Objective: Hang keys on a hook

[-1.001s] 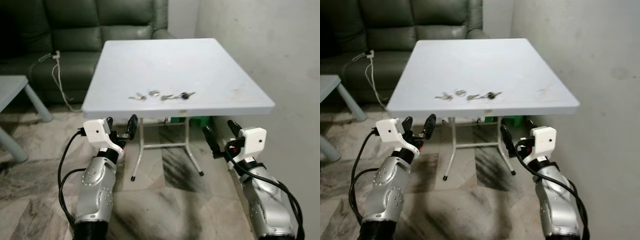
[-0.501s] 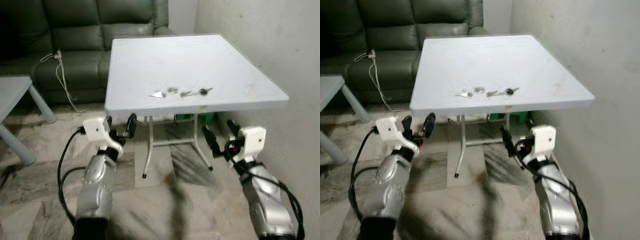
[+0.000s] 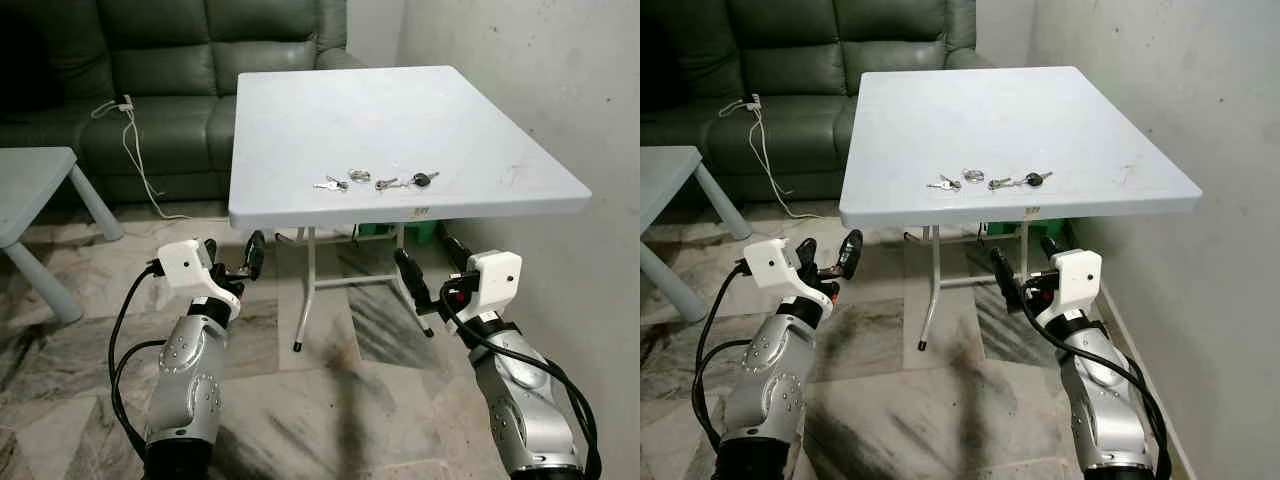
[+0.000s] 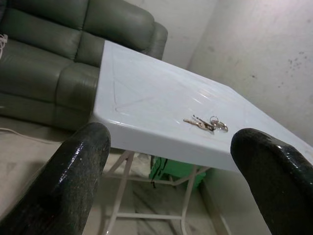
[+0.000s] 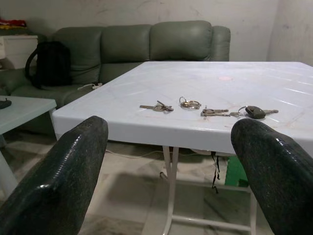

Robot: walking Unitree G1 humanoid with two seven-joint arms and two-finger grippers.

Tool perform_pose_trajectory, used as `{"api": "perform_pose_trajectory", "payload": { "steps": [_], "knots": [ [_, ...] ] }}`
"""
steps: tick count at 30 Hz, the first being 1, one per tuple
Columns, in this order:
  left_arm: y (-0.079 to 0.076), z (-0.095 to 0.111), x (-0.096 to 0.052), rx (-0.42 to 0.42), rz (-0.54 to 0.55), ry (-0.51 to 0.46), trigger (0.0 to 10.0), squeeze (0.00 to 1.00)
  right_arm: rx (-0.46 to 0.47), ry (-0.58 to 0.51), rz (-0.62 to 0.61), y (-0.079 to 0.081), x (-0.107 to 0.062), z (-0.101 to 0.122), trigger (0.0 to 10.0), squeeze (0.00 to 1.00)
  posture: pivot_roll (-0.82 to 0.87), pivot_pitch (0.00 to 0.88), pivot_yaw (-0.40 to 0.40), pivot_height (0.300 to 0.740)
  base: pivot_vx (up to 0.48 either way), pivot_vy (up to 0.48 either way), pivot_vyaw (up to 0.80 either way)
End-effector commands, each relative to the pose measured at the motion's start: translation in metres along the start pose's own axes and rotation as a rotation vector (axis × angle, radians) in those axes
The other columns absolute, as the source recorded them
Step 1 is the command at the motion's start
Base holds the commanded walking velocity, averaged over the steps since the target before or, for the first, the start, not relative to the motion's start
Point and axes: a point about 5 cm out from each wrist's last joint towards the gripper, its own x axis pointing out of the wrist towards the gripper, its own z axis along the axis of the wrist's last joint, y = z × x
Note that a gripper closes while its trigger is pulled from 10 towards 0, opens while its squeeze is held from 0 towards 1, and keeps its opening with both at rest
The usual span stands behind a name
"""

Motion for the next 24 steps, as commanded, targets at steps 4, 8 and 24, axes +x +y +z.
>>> {"api": "perform_pose_trajectory", "payload": {
  "steps": [4,8,24],
  "knots": [
    [-0.002,0.0053,0.0019,0.008,-0.01,-0.017,10.0,0.0,-0.005,-0.015,0.003,0.0001,0.002,0.0056,10.0,0.0,-0.06,0.0,-0.034,0.74,0.449,0.0,0.0],
    [-0.0017,0.0061,0.0023,0.013,-0.011,-0.02,10.0,0.0,-0.007,-0.015,0.0,-0.001,0.0022,0.0059,10.0,0.0,-0.06,0.0,-0.033,0.74,0.442,0.0,0.0],
    [-0.0036,0.0059,0.0016,0.025,-0.02,-0.019,10.0,0.0,-0.013,-0.019,-0.007,-0.0049,0.0036,0.008,10.0,0.0,-0.06,0.0,-0.033,0.74,0.442,0.0,0.0]
  ]
}}
